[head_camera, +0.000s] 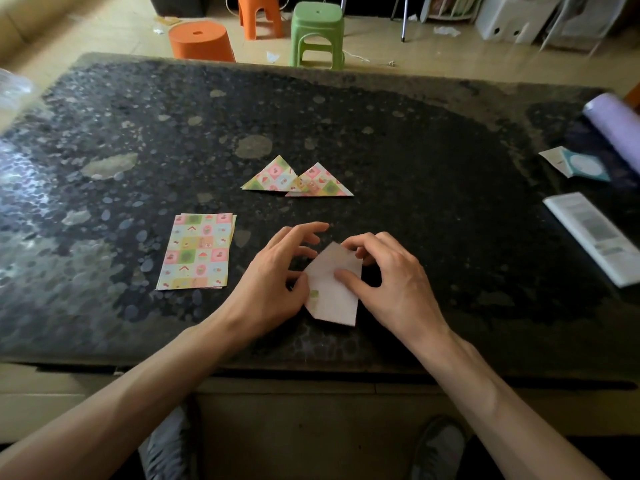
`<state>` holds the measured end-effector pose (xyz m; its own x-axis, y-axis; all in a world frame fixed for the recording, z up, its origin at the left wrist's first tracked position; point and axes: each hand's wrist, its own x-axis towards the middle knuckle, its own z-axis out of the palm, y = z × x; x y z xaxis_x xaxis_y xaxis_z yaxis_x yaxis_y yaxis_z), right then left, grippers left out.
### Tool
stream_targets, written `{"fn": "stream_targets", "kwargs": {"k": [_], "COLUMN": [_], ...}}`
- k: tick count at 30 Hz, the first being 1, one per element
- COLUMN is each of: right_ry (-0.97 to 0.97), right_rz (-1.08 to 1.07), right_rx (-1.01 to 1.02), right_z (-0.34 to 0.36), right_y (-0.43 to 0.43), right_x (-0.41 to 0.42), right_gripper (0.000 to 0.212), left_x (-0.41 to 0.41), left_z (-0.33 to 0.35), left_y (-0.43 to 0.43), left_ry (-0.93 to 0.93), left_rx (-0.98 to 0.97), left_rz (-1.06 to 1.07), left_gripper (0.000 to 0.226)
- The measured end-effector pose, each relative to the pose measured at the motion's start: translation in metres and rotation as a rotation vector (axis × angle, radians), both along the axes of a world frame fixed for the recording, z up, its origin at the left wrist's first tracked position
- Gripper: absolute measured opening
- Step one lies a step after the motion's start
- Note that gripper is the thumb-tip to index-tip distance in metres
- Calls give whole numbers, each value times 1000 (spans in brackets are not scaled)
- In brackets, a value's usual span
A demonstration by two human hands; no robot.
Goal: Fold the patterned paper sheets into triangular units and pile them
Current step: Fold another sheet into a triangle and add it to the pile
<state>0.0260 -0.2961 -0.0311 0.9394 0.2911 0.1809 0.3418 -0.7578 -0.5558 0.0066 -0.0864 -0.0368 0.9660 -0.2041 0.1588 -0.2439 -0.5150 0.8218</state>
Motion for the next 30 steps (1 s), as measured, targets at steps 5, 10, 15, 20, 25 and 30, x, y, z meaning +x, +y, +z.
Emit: {"fn": "stream_targets", "kwargs": {"k": [5,10,15,20,25,30], "right_ry": [19,69,6,-57,16,-4], "right_rz": [16,20,87,157,370,404], "right_rx": [-13,20,-69,-80,-73,-158], "right_z": [-2,-5,-11,-9,-1,-5], "right_y": [2,2,0,-2,-2,-6], "right_x": [-5,-7,-4,-9,-24,-27], "right_gripper": [44,49,18,15,30,42], "left_x": [-9,-7,0,9,11,9], "left_z": [2,-6,-11,-12,-8,-5], "left_y": [-4,8,21,32,38,42], "left_ry": [-74,-403,-456,-346,-217,-171], "left_rx": [-7,535,679,589,478,443], "left_rz": [6,-14,-156,-222,-266,-303], "left_gripper": [59,36,33,28,16,20]}}
